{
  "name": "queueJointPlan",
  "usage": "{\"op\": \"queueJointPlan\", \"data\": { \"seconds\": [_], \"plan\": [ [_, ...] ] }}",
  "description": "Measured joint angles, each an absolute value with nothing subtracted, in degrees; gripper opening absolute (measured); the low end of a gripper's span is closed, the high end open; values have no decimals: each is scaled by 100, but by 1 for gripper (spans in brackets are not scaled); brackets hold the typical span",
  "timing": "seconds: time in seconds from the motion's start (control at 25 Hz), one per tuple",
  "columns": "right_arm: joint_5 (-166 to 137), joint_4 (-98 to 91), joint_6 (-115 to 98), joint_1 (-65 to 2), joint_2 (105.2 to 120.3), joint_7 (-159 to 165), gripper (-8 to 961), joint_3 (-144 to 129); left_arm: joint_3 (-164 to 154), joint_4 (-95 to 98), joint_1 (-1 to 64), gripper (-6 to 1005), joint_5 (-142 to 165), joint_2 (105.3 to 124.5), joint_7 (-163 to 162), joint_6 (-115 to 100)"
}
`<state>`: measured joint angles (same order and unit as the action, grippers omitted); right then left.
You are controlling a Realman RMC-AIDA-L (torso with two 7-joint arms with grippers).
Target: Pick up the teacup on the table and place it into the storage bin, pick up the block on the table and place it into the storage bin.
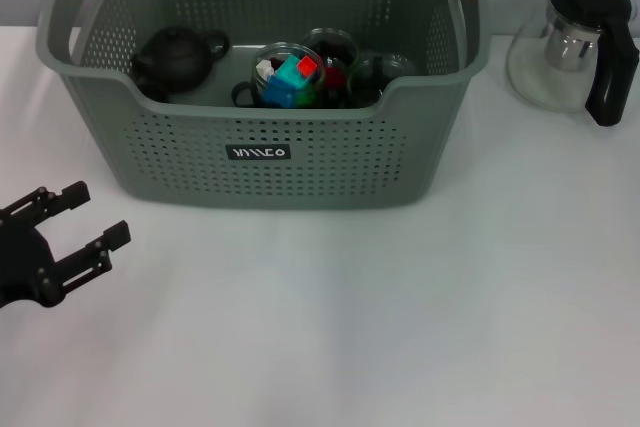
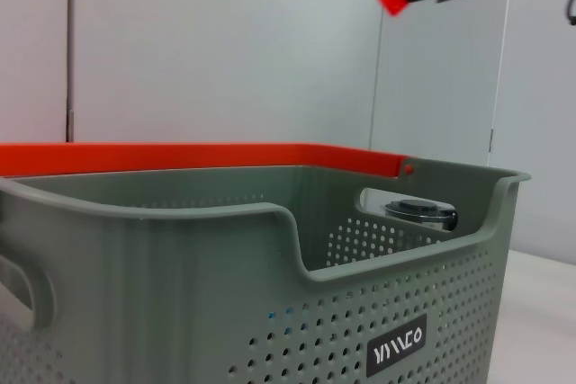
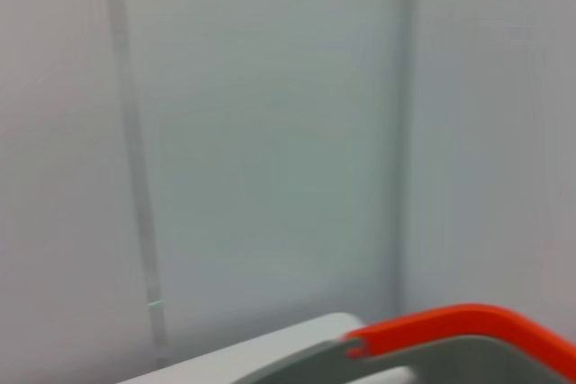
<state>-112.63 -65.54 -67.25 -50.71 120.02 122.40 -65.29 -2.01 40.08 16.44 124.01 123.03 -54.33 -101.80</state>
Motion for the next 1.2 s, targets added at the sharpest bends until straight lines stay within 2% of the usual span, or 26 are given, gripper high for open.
{"op": "queueJointPlan", "data": {
  "seconds": [0.48,0.68,0.92,1.2],
  "plan": [
    [-13985,-5430,-6045,-6278,12032,13969,120,-7097,-185,3994,1664,703,12401,12314,-5435,-10171],
    [-14014,-4456,-5351,-6562,12045,13977,119,-7654,-207,3981,1682,702,12402,12322,-5428,-10153],
    [-13807,-4297,-5260,-6674,12067,13942,121,-7716,-195,3981,1688,702,12426,12322,-5438,-10150],
    [-13503,-4868,-5327,-6382,12069,13820,352,-7760,-179,3981,1662,702,12412,12322,-5441,-10178]
  ]
}}
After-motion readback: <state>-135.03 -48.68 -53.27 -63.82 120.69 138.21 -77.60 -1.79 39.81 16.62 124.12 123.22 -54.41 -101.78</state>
